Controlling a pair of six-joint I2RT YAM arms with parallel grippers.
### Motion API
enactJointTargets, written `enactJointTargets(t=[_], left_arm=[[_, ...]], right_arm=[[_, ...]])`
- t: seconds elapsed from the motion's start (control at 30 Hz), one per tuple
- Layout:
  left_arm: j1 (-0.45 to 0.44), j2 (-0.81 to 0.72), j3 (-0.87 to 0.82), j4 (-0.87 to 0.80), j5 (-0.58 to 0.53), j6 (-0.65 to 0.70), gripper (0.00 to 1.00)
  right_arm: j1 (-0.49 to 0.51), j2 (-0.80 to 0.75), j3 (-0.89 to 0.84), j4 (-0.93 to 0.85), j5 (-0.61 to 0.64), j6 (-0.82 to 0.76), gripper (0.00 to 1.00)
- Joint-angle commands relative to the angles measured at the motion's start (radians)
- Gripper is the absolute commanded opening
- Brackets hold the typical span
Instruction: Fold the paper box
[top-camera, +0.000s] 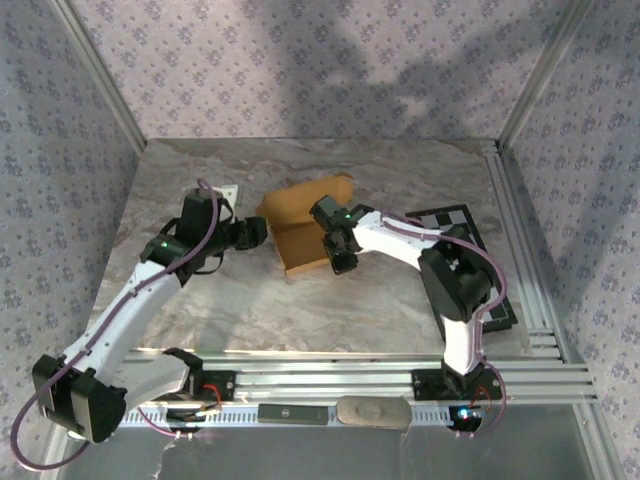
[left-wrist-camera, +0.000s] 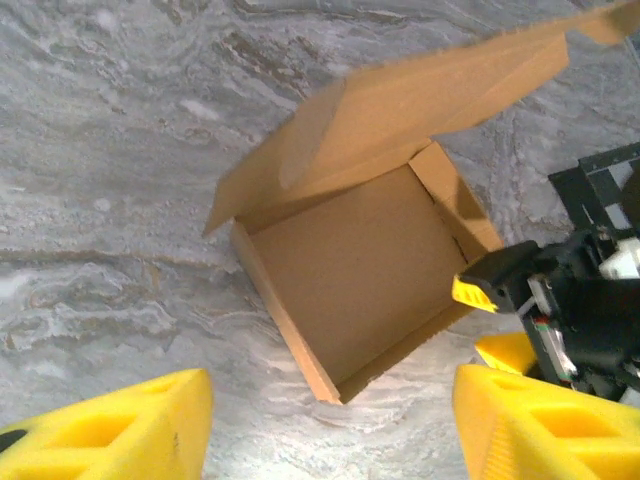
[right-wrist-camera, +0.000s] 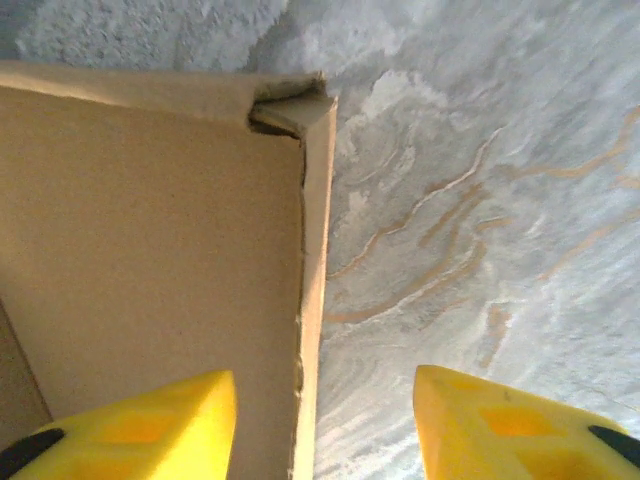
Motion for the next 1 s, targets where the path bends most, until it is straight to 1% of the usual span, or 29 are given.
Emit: enactJointTargets(t=[0.0, 0.07, 0.13, 0.17, 0.2, 0.23, 0.27, 0.3, 0.33, 0.37, 0.4, 0.43, 0.47, 0.53, 0.57, 0.67, 0.73, 0.83, 0.97], left_arm=[[0.018, 0.022, 0.064, -0.024, 0.015, 0.115, 0.69], [0.025, 0.040, 0.075, -0.022, 0.017, 0.157, 0.74], [0.032, 0.074, 0.101, -0.041, 0.013, 0.189, 0.75], [0.035, 0.094, 0.117, -0.050, 0.011, 0.205, 0.75], [0.037, 0.112, 0.132, -0.055, 0.015, 0.223, 0.76], [0.038, 0.130, 0.149, -0.063, 0.018, 0.240, 0.76], [0.038, 0.151, 0.170, -0.075, 0.024, 0.269, 0.76], [0.038, 0.175, 0.192, -0.088, 0.026, 0.302, 0.77], [0.038, 0.196, 0.212, -0.104, 0.027, 0.330, 0.77], [0.040, 0.223, 0.236, -0.124, 0.024, 0.357, 0.78], [0.041, 0.254, 0.259, -0.140, 0.019, 0.374, 0.79], [0.045, 0.282, 0.276, -0.154, 0.029, 0.381, 0.79], [0.052, 0.308, 0.288, -0.158, 0.046, 0.381, 0.79], [0.054, 0.343, 0.291, -0.137, 0.068, 0.372, 0.80], [0.054, 0.357, 0.291, -0.126, 0.067, 0.369, 0.80], [0.055, 0.390, 0.298, -0.123, 0.009, 0.378, 0.80], [0.055, 0.406, 0.307, -0.124, 0.000, 0.383, 0.81], [0.054, 0.430, 0.318, -0.125, -0.002, 0.376, 0.80], [0.053, 0.457, 0.328, -0.123, -0.036, 0.341, 0.76]], right_arm=[[0.014, -0.149, -0.031, -0.096, 0.134, -0.122, 0.60], [0.013, -0.245, -0.066, -0.104, 0.234, -0.222, 0.62], [0.013, -0.348, -0.094, -0.105, 0.359, -0.361, 0.65], [0.004, -0.402, -0.121, -0.046, 0.401, -0.494, 0.69], [-0.024, -0.452, -0.162, 0.134, 0.374, -0.750, 0.72], [-0.059, -0.476, -0.200, 0.297, 0.296, -0.978, 0.73], [-0.106, -0.491, -0.209, 0.391, 0.189, -1.196, 0.75], [-0.152, -0.486, -0.188, 0.398, 0.086, -1.378, 0.76], [-0.188, -0.469, -0.122, 0.361, 0.017, -1.503, 0.76], [-0.214, -0.435, -0.060, 0.285, 0.000, -1.644, 0.77], [-0.237, -0.395, 0.001, 0.215, 0.017, -1.745, 0.77], [-0.257, -0.358, 0.035, 0.180, 0.004, -1.821, 0.77], [-0.284, -0.329, 0.056, 0.166, -0.051, -1.887, 0.77], [-0.328, -0.281, 0.088, 0.154, -0.168, -1.959, 0.77], [-0.340, -0.248, 0.106, 0.150, -0.205, -1.993, 0.77], [-0.335, -0.142, 0.213, 0.076, -0.178, -2.072, 0.76], [-0.327, -0.095, 0.269, 0.038, -0.154, -2.106, 0.75], [-0.321, -0.027, 0.345, 0.020, -0.158, -2.108, 0.74], [-0.305, 0.052, 0.431, -0.015, -0.107, -2.106, 0.71]])
